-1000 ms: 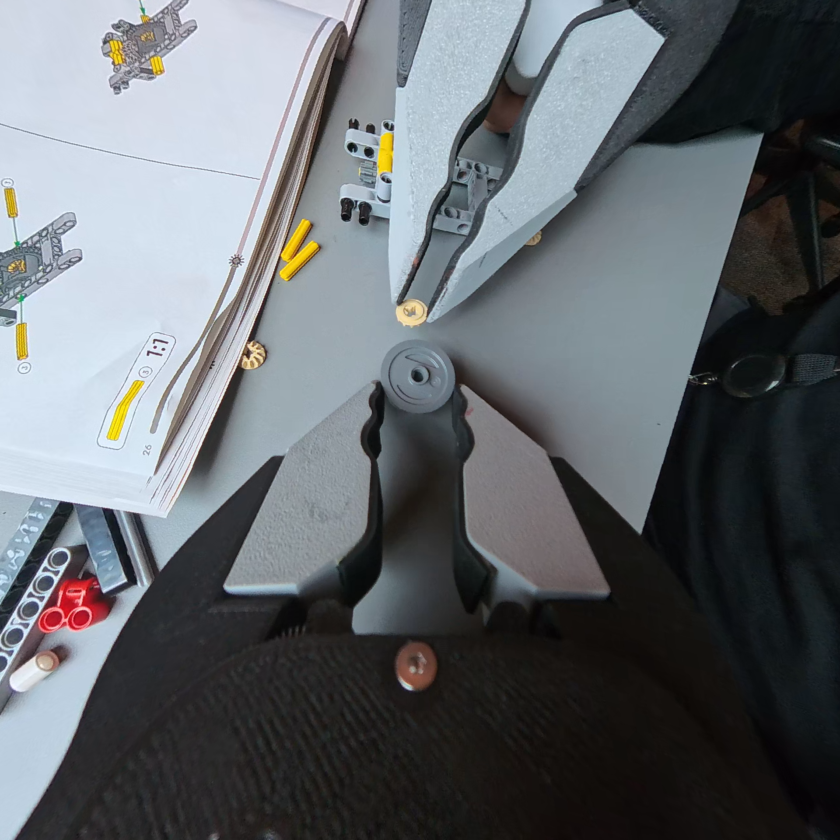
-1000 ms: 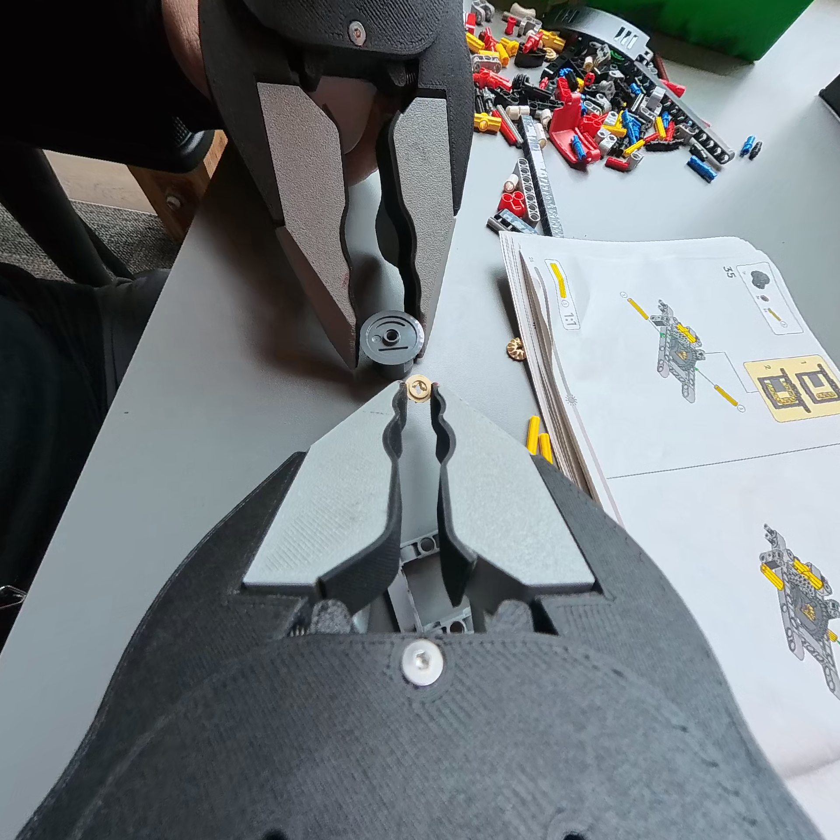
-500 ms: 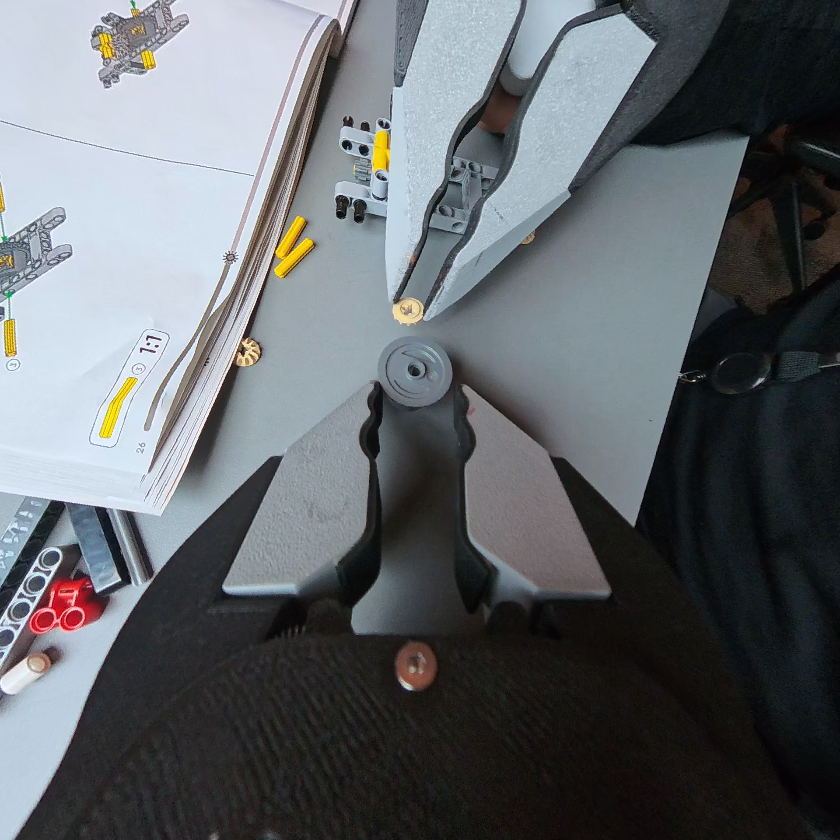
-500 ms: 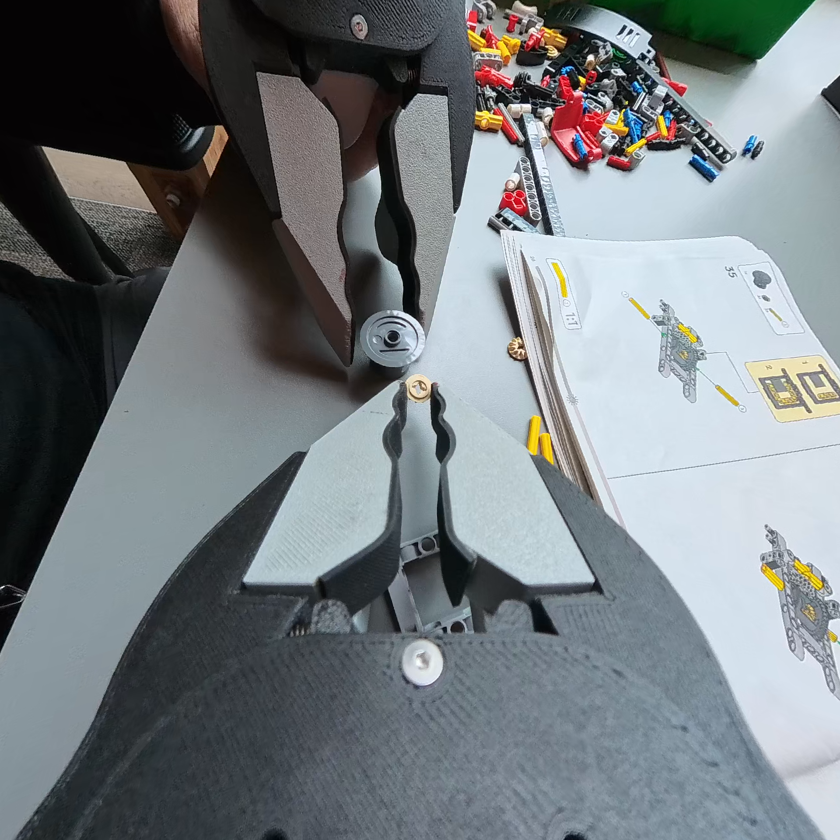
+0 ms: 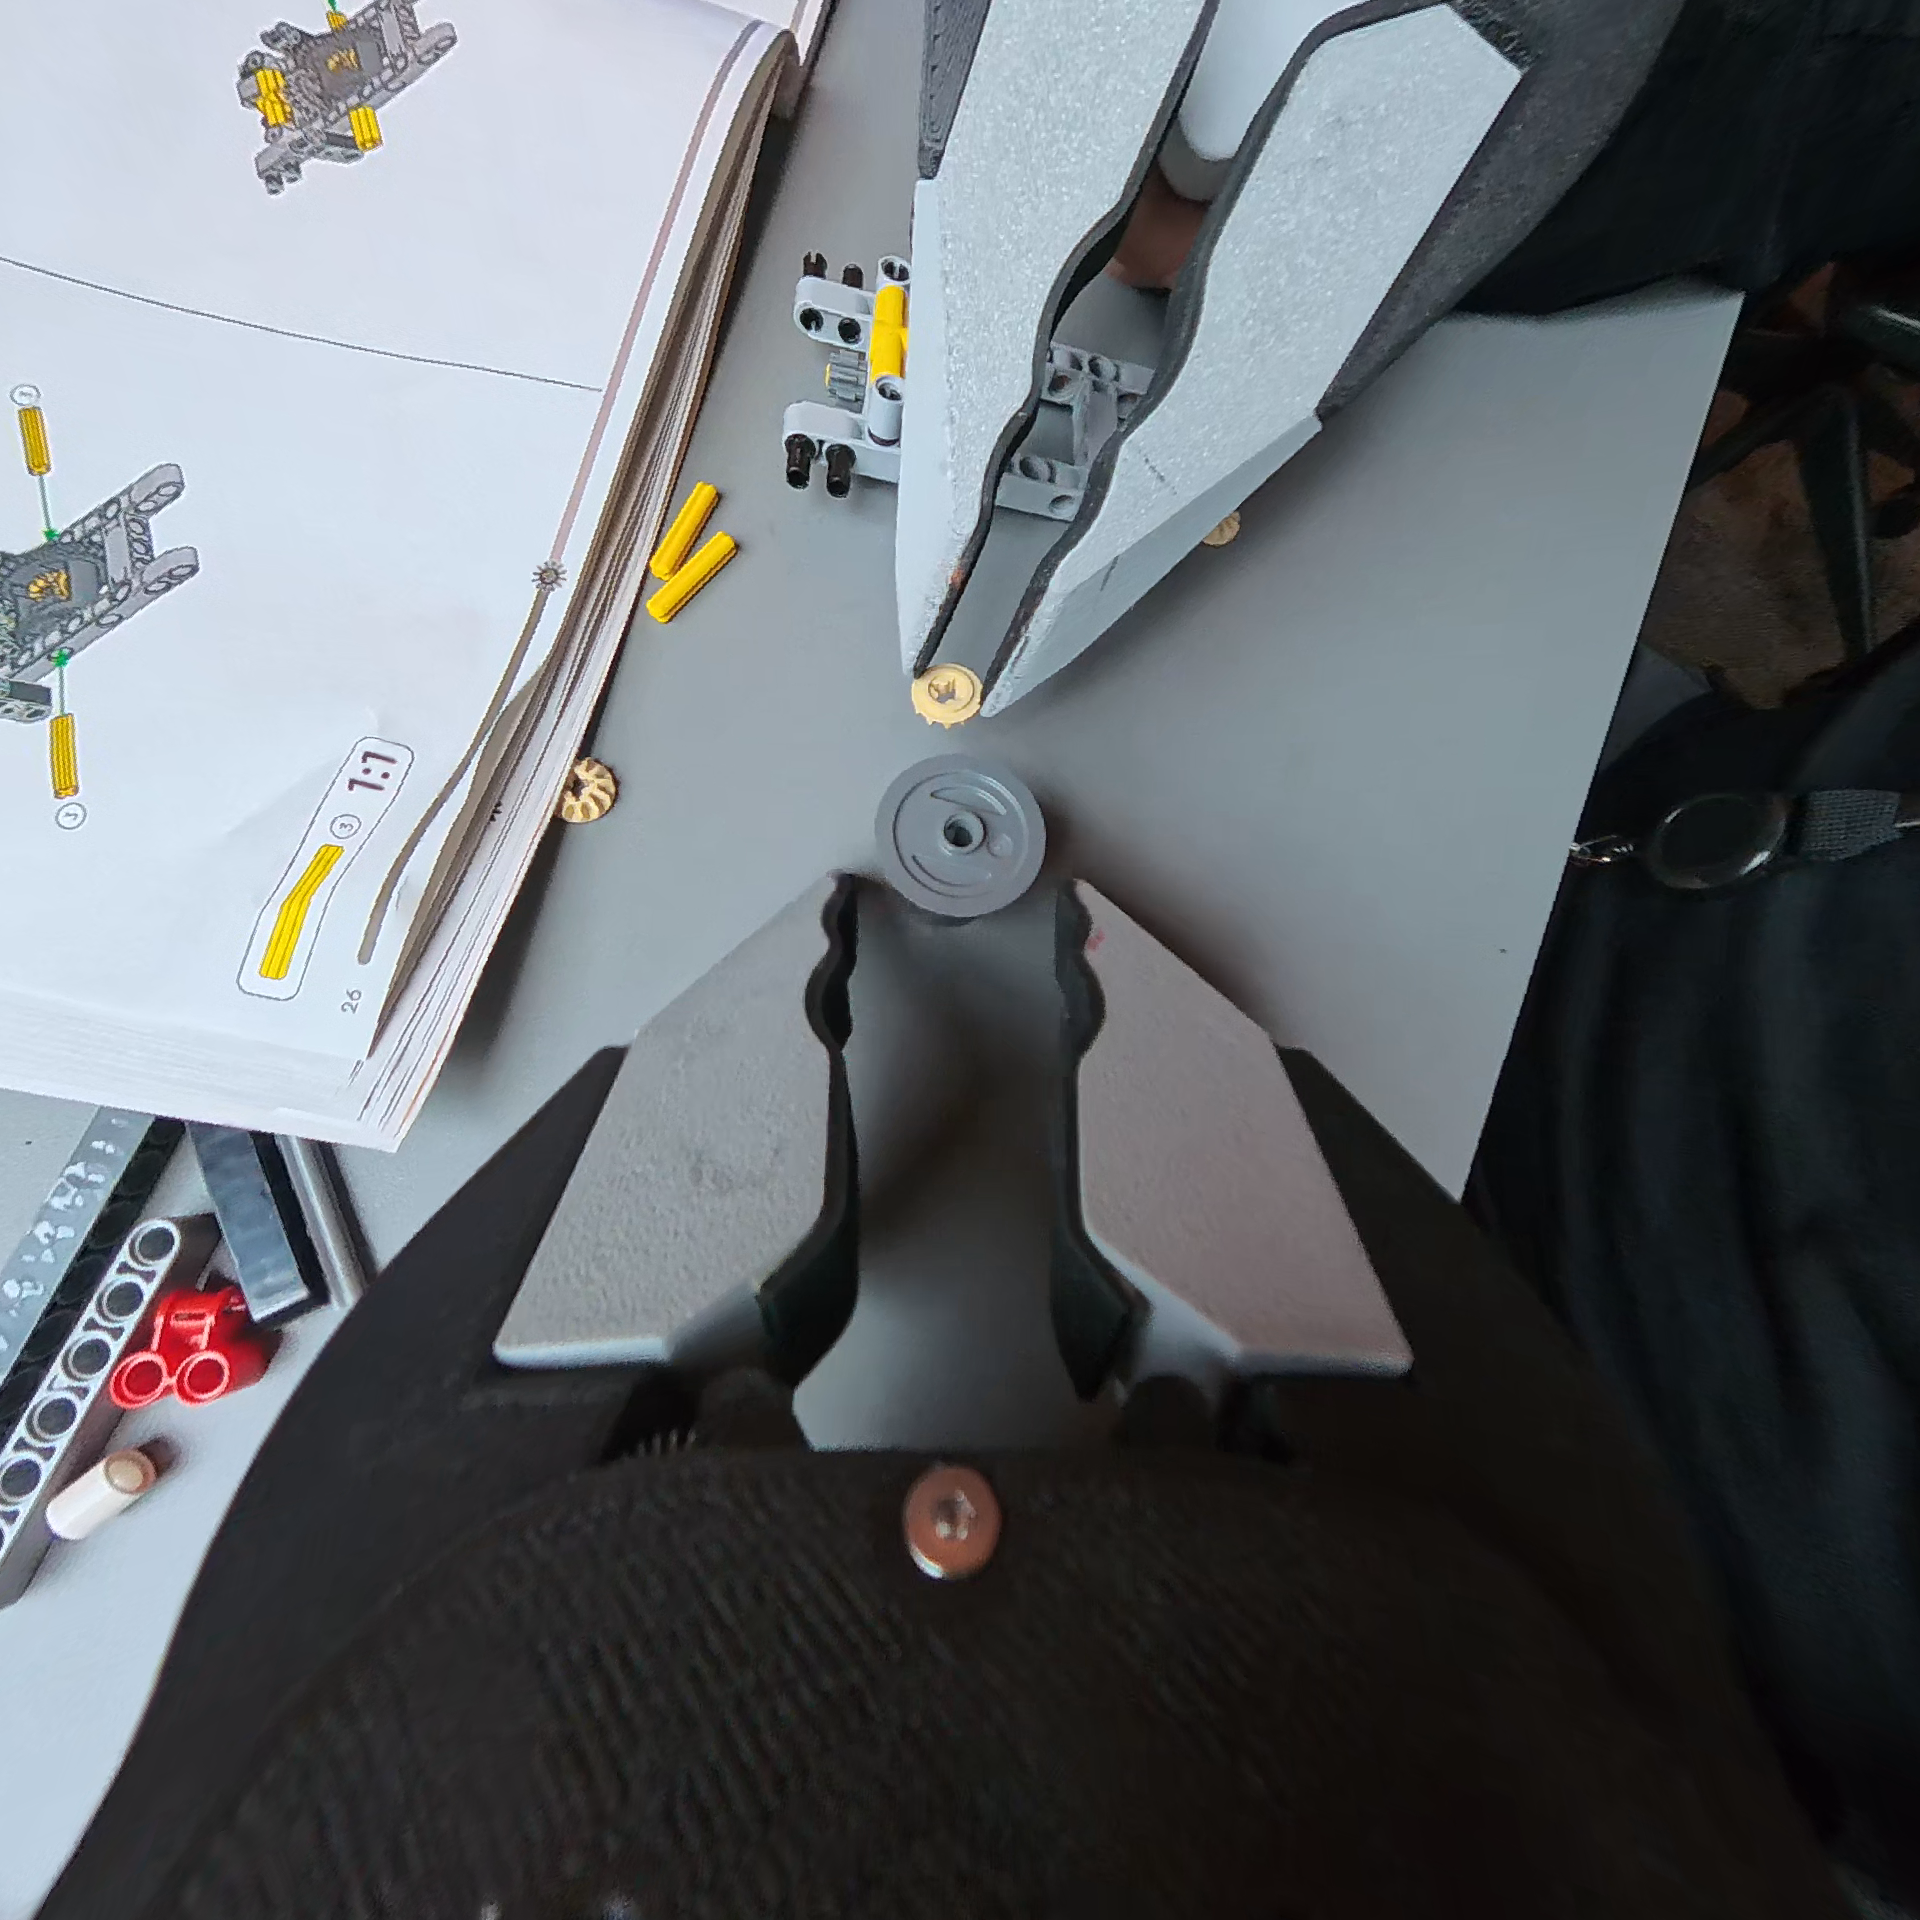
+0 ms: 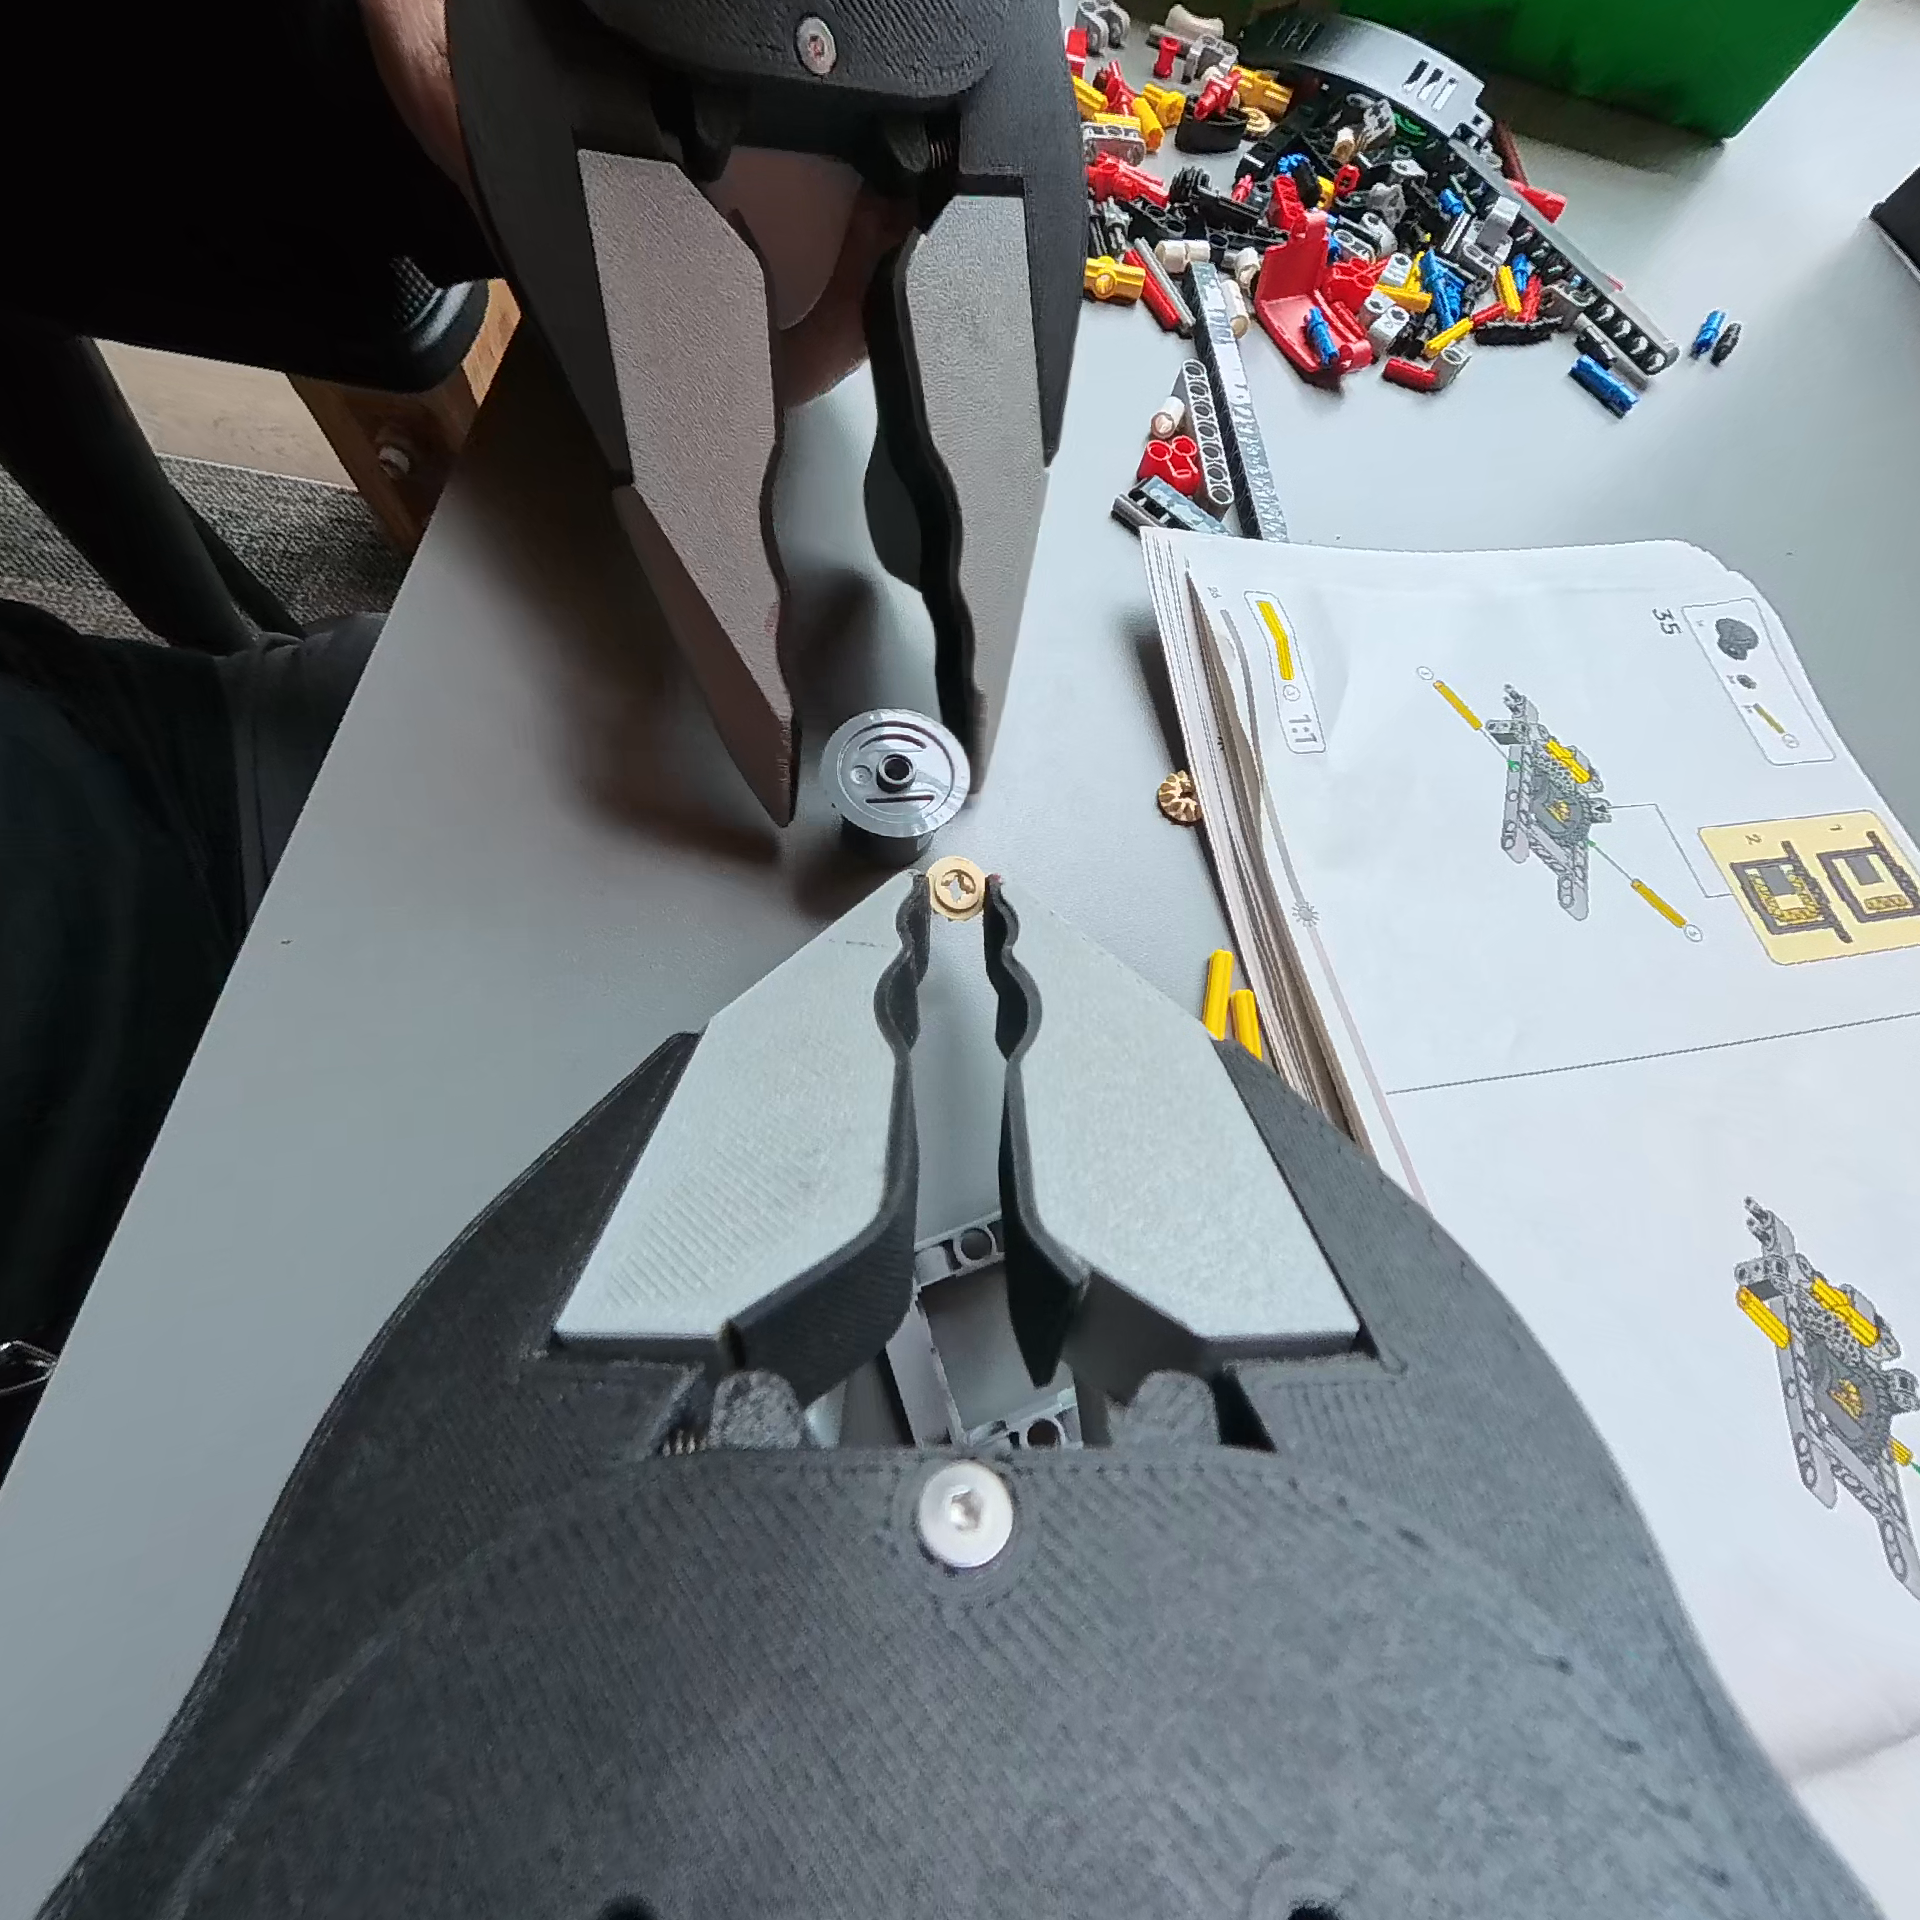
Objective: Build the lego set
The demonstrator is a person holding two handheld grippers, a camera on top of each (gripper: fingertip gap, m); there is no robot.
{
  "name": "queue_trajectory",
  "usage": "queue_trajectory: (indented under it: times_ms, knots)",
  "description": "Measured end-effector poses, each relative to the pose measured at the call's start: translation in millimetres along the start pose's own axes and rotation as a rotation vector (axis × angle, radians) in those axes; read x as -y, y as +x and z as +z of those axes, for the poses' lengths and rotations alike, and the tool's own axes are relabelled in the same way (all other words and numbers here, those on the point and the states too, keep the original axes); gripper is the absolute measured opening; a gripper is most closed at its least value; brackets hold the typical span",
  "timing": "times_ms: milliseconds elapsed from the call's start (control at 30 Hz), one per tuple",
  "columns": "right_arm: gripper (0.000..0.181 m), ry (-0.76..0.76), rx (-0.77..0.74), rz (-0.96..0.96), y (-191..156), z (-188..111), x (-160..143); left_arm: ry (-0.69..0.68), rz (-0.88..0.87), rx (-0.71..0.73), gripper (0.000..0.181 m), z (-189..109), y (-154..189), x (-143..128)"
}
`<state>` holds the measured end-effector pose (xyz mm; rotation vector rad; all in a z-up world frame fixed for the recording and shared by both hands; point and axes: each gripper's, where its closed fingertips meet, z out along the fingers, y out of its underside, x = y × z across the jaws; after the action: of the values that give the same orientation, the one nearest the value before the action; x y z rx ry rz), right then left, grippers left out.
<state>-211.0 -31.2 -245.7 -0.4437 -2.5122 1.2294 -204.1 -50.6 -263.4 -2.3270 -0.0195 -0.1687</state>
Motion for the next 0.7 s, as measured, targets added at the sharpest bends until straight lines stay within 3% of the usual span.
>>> queue_trajectory:
  times_ms: [333,533,700]
  knots:
    - [0.007,-0.003,0.004,0.003,0.0,1.3,-1.0,0.013,0.006,0.006,0.043,3.0,1.2,5.3]
    - [0.006,-0.003,0.002,0.004,0.7,0.9,-1.0,0.036,0.015,-0.013,0.027,2.1,4.3,8.0]
    - [0.007,-0.004,0.000,0.000,0.6,0.5,-0.7,0.037,0.020,-0.006,0.027,2.2,4.2,7.7]
